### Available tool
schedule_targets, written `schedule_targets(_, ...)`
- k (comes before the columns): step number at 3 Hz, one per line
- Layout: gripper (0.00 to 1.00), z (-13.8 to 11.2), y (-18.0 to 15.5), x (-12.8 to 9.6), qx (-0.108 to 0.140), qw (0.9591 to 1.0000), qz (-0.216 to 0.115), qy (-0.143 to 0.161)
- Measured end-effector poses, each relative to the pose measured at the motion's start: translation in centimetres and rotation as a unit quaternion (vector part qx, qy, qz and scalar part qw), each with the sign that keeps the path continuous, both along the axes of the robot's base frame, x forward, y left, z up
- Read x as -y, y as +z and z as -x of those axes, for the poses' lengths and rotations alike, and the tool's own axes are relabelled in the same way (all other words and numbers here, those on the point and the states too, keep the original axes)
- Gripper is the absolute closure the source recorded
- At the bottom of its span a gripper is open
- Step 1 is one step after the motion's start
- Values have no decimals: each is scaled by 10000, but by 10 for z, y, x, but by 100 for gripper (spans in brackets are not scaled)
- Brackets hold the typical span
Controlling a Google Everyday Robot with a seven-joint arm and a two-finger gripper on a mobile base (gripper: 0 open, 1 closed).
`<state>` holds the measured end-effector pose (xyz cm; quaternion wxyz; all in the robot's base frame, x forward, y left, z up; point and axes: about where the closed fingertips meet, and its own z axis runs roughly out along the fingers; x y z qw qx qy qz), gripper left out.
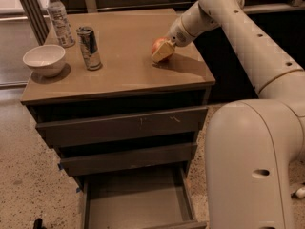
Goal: Place apple into bottom drawer
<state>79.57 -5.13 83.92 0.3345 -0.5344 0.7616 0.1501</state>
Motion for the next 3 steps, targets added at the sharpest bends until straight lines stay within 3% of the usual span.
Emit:
schedule_targets(1,73,0,0,0,0,10000,0,0)
schedule_targets(2,96,10,7,-1,40,9996,-194,211)
schedule_targets(3,100,45,21,3,15,9963,-476,712)
